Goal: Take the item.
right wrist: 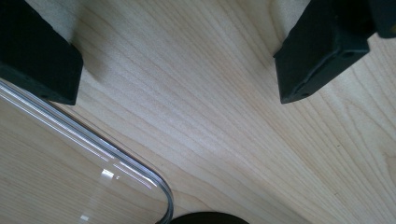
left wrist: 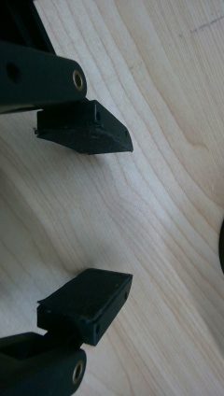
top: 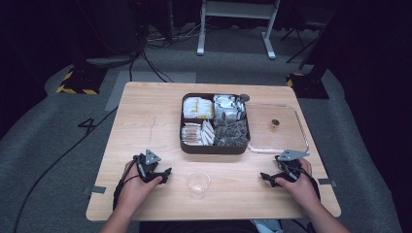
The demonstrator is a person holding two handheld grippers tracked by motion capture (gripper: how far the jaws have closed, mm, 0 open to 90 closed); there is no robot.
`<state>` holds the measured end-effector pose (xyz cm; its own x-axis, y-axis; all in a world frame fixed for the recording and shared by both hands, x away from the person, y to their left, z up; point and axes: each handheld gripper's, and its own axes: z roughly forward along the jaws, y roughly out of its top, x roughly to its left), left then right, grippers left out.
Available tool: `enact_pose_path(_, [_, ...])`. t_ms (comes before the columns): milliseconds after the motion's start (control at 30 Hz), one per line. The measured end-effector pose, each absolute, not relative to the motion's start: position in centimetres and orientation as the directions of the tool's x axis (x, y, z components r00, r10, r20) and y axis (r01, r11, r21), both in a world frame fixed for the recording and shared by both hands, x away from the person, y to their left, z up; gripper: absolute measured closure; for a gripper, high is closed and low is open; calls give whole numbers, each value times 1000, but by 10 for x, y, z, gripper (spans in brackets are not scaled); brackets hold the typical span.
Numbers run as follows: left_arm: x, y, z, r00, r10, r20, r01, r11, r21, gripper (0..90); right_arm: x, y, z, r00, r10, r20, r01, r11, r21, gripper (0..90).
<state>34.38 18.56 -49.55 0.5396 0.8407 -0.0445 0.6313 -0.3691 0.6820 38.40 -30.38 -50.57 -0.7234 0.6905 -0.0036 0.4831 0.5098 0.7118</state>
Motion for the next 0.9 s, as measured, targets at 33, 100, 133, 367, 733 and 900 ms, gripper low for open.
enact_pose_path(33, [344, 186, -496, 540, 841, -45, 631, -369, 682, 336, 384, -304, -506, -723, 690, -3, 483, 510, 712, 8])
enact_pose_path(100, [342, 186, -486, 554, 832, -34, 621, -386, 682, 350, 385, -304, -506, -727, 687, -3, 481, 512, 712, 8])
enact_pose_path(133, [341, 186, -483, 560, 828, -37, 614, -385, 689, 357, 385, -304, -506, -727, 686, -3, 481, 512, 712, 7])
enact_pose_path(367, [341, 188, -459, 576, 815, -70, 590, -354, 726, 359, 385, -304, -506, -731, 683, -3, 478, 514, 712, 7])
enact_pose_path(733, [352, 182, -430, 607, 792, -73, 551, -353, 756, 353, 386, -305, -506, -742, 670, -4, 468, 522, 713, 9])
enact_pose_path(900, [359, 177, -416, 617, 784, -68, 537, -356, 765, 354, 386, -305, -506, -742, 670, -4, 468, 523, 713, 9])
